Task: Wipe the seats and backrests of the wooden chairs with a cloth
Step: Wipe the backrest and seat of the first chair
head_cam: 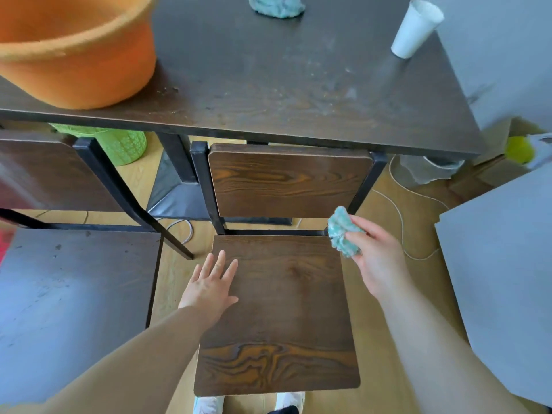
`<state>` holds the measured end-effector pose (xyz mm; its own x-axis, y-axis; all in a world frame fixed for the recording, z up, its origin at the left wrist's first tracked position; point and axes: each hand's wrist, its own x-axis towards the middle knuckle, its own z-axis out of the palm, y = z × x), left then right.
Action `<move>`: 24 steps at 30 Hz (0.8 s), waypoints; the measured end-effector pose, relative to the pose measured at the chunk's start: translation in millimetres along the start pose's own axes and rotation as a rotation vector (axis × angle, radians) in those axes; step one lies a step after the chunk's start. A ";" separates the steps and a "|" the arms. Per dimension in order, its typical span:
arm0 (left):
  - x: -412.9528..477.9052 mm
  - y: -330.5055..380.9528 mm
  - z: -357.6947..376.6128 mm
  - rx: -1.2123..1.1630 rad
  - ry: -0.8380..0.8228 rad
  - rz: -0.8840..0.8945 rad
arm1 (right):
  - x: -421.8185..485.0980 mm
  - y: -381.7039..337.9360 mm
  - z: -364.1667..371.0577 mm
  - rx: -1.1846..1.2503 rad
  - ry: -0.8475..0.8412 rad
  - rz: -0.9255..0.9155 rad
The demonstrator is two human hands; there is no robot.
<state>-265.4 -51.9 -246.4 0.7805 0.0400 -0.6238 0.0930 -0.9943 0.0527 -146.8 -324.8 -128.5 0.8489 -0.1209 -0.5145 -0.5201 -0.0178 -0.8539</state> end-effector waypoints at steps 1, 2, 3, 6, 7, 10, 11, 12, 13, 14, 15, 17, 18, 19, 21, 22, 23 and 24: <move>-1.7 0.2 -9.1 -0.007 0.022 -0.007 | -4.2 -12.7 -5.9 -0.014 0.039 -0.058; -2.1 0.3 -17.8 -0.016 0.045 -0.016 | -6.9 -24.9 -10.7 -0.040 0.085 -0.116; -1.5 -0.1 -26.1 -0.022 0.064 -0.026 | -8.7 -37.1 -14.7 -0.072 0.135 -0.172; 3.2 -2.4 -47.0 -0.033 0.102 -0.050 | -4.2 -72.1 -21.6 -0.157 0.265 -0.322; 4.6 -3.4 -52.4 -0.040 0.112 -0.054 | -0.2 -82.8 -22.1 -0.191 0.296 -0.362; 7.5 -3.9 -63.9 -0.041 0.129 -0.058 | 16.7 -109.1 -17.1 -0.358 0.362 -0.461; 7.7 -3.3 -66.0 -0.039 0.130 -0.057 | 22.7 -114.8 -14.0 -0.439 0.377 -0.491; 8.1 -2.6 -66.9 -0.042 0.130 -0.055 | 28.2 -118.5 -10.3 -0.528 0.384 -0.519; 8.1 -2.1 -66.8 -0.048 0.128 -0.054 | 33.2 -120.2 -6.4 -0.616 0.382 -0.543; 8.0 -1.5 -66.1 -0.057 0.125 -0.052 | 37.7 -120.5 -1.8 -0.689 0.376 -0.564; 8.0 -1.3 -64.8 -0.062 0.121 -0.049 | 41.7 -119.7 2.7 -0.744 0.372 -0.582; 8.3 -0.3 -61.7 -0.069 0.111 -0.045 | 48.0 -117.2 10.9 -0.807 0.386 -0.608; 8.5 0.4 -60.5 -0.073 0.103 -0.044 | 50.5 -116.2 14.2 -0.827 0.404 -0.616; 8.7 0.8 -59.3 -0.075 0.096 -0.042 | 52.9 -115.4 16.6 -0.844 0.422 -0.624; 9.2 0.5 -57.3 -0.079 0.082 -0.037 | 55.3 -113.5 20.7 -0.882 0.444 -0.642; 9.9 -0.1 -56.3 -0.079 0.075 -0.037 | 55.6 -112.5 23.0 -0.902 0.446 -0.652; 10.4 -1.0 -55.2 -0.079 0.067 -0.039 | 55.5 -111.5 25.0 -0.924 0.442 -0.664; 11.2 -1.7 -54.3 -0.079 0.058 -0.040 | 55.1 -110.5 26.9 -0.946 0.434 -0.675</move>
<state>-223.2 -44.3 -211.1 0.8095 0.0875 -0.5805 0.1717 -0.9809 0.0915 -40.0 -302.7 -64.6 0.9655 -0.1244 0.2288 -0.0075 -0.8915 -0.4530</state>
